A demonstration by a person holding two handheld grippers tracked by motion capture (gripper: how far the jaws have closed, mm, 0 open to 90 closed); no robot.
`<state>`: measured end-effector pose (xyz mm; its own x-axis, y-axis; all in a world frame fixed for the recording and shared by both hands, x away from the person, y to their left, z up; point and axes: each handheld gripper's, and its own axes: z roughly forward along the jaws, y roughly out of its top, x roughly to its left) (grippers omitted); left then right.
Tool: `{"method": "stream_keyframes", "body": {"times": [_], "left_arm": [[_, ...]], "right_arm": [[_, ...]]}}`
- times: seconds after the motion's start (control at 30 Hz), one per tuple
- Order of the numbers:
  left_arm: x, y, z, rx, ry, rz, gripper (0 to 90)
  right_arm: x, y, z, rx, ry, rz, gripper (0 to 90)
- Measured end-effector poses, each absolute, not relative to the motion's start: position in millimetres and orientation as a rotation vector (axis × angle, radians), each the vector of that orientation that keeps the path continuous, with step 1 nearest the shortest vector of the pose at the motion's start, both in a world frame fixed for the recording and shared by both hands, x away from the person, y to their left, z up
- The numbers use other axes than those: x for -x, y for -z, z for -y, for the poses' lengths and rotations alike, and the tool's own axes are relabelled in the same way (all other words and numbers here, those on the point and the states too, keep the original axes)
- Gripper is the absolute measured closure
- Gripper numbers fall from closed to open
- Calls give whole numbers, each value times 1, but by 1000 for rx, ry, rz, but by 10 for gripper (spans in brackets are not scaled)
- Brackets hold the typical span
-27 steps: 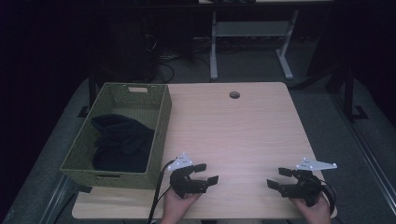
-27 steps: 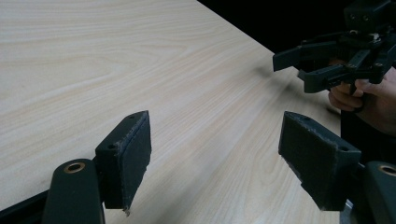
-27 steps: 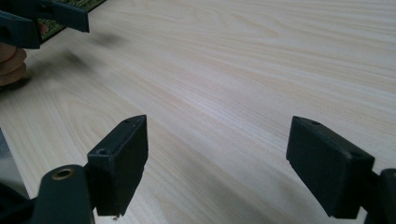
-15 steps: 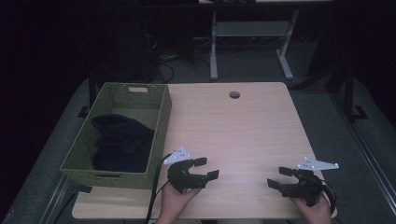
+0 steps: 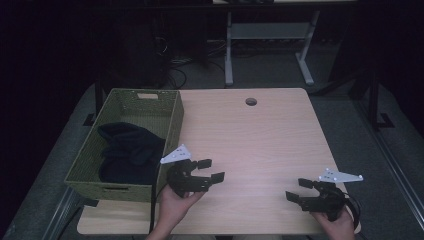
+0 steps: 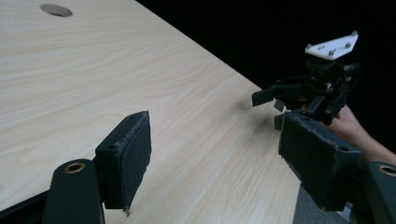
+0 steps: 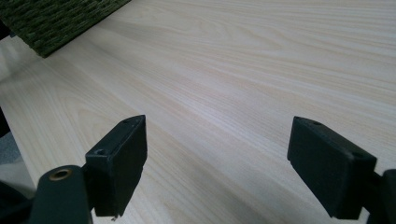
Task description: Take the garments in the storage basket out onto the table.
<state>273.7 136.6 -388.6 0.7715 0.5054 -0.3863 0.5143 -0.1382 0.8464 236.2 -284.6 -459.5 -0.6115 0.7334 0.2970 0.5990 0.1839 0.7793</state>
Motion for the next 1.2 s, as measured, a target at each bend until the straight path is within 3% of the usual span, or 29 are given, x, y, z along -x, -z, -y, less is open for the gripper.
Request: {"method": "stream_keyframes", "body": {"times": [0.43, 1.2], "left_arm": [[-277, 350, -184, -1728, -60, -835, 253], [-286, 328, -266, -1644, -192, -990, 254]], "right_arm": [[-236, 459, 282, -1304, -1390, -2312, 192], [-233, 455, 285, -1301, -1425, -2284, 191]]}}
